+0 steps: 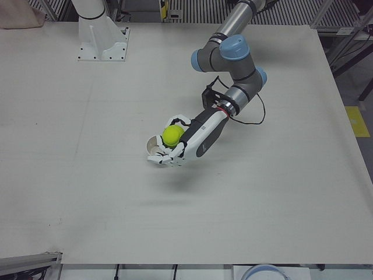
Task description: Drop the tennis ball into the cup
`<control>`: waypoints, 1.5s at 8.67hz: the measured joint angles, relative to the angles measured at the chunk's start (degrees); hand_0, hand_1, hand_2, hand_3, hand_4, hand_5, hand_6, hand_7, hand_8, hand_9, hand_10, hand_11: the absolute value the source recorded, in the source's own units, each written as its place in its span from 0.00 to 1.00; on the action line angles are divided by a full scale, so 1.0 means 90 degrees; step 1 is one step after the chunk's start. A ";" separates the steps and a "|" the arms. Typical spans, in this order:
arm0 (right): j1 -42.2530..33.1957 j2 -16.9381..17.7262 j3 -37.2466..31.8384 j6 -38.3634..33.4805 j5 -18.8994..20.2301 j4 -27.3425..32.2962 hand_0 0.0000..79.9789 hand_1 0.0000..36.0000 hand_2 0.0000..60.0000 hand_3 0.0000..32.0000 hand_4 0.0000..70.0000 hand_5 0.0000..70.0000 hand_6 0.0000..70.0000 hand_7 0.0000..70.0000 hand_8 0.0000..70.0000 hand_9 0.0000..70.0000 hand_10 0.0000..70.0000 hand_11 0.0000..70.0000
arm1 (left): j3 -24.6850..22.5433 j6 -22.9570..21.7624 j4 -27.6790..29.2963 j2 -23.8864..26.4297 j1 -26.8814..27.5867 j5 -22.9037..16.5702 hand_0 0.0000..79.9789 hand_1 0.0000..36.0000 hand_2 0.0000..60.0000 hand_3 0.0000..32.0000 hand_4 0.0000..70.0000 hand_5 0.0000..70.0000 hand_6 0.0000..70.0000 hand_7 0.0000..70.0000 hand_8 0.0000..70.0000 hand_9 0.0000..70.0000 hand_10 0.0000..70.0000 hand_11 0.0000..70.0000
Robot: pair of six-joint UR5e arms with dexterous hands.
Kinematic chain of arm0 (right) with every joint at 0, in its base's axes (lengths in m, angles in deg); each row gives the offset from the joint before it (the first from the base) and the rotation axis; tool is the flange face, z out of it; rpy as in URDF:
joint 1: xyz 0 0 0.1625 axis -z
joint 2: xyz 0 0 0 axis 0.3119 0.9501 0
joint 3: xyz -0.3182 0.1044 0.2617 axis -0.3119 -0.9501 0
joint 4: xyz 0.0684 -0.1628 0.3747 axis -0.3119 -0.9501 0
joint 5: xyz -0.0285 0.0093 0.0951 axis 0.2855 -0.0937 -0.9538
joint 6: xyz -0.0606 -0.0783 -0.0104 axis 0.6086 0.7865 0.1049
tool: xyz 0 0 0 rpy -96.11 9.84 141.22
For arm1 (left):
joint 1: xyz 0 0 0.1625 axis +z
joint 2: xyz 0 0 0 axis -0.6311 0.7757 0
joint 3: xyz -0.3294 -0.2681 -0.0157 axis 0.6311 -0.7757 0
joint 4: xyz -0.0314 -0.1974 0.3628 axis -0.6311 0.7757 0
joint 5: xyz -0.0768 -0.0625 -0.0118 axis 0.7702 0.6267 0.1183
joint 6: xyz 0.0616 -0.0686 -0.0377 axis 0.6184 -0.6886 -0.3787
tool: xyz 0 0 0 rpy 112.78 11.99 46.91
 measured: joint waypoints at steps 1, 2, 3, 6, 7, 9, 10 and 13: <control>-0.0002 0.0000 0.0000 0.0000 0.0000 0.0000 0.00 0.00 0.00 0.00 0.00 0.00 0.00 0.00 0.00 0.00 0.00 0.00 | 0.0102 0.0051 0.0042 0.0013 0.0188 0.0089 1.00 1.00 0.82 0.71 0.00 0.36 0.83 0.70 0.35 0.30 0.11 0.23; -0.0004 0.0000 0.0000 0.0000 0.0000 0.0000 0.00 0.00 0.00 0.00 0.00 0.00 0.00 0.00 0.00 0.00 0.00 0.00 | 0.0211 0.0073 0.0090 0.0022 0.0281 0.0151 1.00 1.00 0.83 0.71 0.00 0.39 0.94 0.66 0.38 0.29 0.10 0.21; -0.0004 0.0000 0.0000 0.0000 0.0000 0.0000 0.00 0.00 0.00 0.00 0.00 0.00 0.00 0.00 0.00 0.00 0.00 0.00 | 0.0291 0.0083 0.0133 0.0026 0.0333 0.0222 1.00 1.00 0.79 0.68 0.00 0.36 0.82 0.68 0.36 0.29 0.10 0.20; -0.0005 0.0000 0.0000 0.0000 0.0000 0.0000 0.00 0.00 0.00 0.00 0.00 0.00 0.00 0.00 0.00 0.00 0.00 0.00 | 0.0312 0.0092 0.0224 0.0030 0.0402 0.0308 0.86 1.00 0.81 0.79 0.00 0.29 0.63 0.32 0.22 0.08 0.08 0.16; -0.0007 0.0000 0.0003 0.0000 0.0000 0.0000 0.00 0.00 0.00 0.00 0.00 0.00 0.00 0.00 0.00 0.00 0.00 0.00 | 0.0290 0.0095 0.0233 0.0039 0.0497 0.0332 0.88 1.00 0.80 0.81 0.00 0.27 0.52 0.35 0.20 0.09 0.08 0.16; -0.0008 0.0000 0.0003 0.0000 0.0000 0.0000 0.00 0.00 0.00 0.00 0.00 0.00 0.00 0.00 0.00 0.00 0.00 0.00 | 0.0314 0.0094 0.0223 0.0070 0.0916 0.0605 0.82 1.00 0.79 0.77 0.00 0.25 0.46 0.35 0.18 0.08 0.07 0.16; -0.0008 0.0000 0.0003 0.0000 0.0000 0.0000 0.00 0.00 0.00 0.00 0.00 0.00 0.00 0.00 0.00 0.00 0.00 0.00 | 0.0335 0.0096 0.0218 0.0080 0.1091 0.0703 0.80 1.00 0.75 0.78 0.00 0.22 0.30 0.37 0.14 0.08 0.07 0.16; -0.0008 0.0000 0.0009 0.0000 0.0000 0.0000 0.00 0.00 0.00 0.00 0.00 0.00 0.00 0.00 0.00 0.00 0.00 0.00 | 0.0394 0.0076 0.0198 0.0090 0.1268 0.0787 0.68 0.82 0.65 0.78 0.00 0.20 0.35 0.12 0.10 0.01 0.05 0.11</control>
